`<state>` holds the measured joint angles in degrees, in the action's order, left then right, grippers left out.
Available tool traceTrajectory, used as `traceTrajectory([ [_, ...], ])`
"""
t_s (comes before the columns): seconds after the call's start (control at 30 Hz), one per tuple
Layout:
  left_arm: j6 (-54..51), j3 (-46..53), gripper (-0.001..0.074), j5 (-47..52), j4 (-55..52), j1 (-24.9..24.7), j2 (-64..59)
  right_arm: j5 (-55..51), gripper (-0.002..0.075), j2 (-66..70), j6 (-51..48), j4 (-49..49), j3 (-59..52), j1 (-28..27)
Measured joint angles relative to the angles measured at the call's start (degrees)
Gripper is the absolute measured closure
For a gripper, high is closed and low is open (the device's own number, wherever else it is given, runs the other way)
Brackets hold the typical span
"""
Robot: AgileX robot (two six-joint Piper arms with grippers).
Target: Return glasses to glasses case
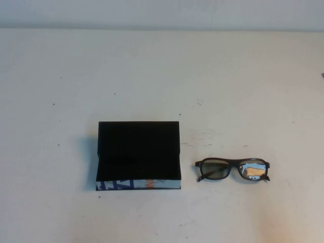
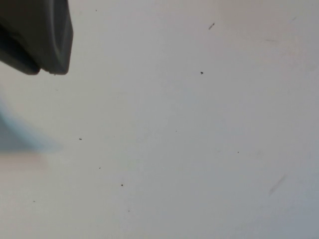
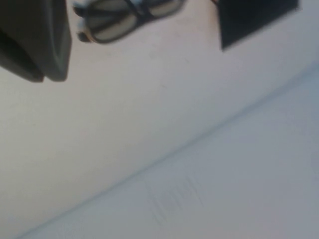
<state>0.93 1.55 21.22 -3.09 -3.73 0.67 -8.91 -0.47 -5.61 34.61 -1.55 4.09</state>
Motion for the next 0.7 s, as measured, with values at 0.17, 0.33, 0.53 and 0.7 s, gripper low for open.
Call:
traceTrajectory([
  [0.17, 0.00, 0.00, 0.0736, 0.00, 0.00, 0.00, 0.00, 6.49, 0.0739, 0.00, -0.38, 13.57, 0.00, 0.00],
  [0.33, 0.00, 0.00, 0.0736, 0.00, 0.00, 0.00, 0.00, 2.79, 0.0739, -0.09, -1.70, 16.80, 0.12, 0.00],
  [0.53, 0.00, 0.00, 0.0736, 0.00, 0.00, 0.00, 0.00, -13.63, 0.0739, 8.22, -2.93, 13.76, 10.66, 0.00],
  [0.7, 0.00, 0.00, 0.0736, 0.00, 0.00, 0.00, 0.00, -32.07, 0.0739, 24.48, -5.93, 3.05, 23.39, 0.00],
])
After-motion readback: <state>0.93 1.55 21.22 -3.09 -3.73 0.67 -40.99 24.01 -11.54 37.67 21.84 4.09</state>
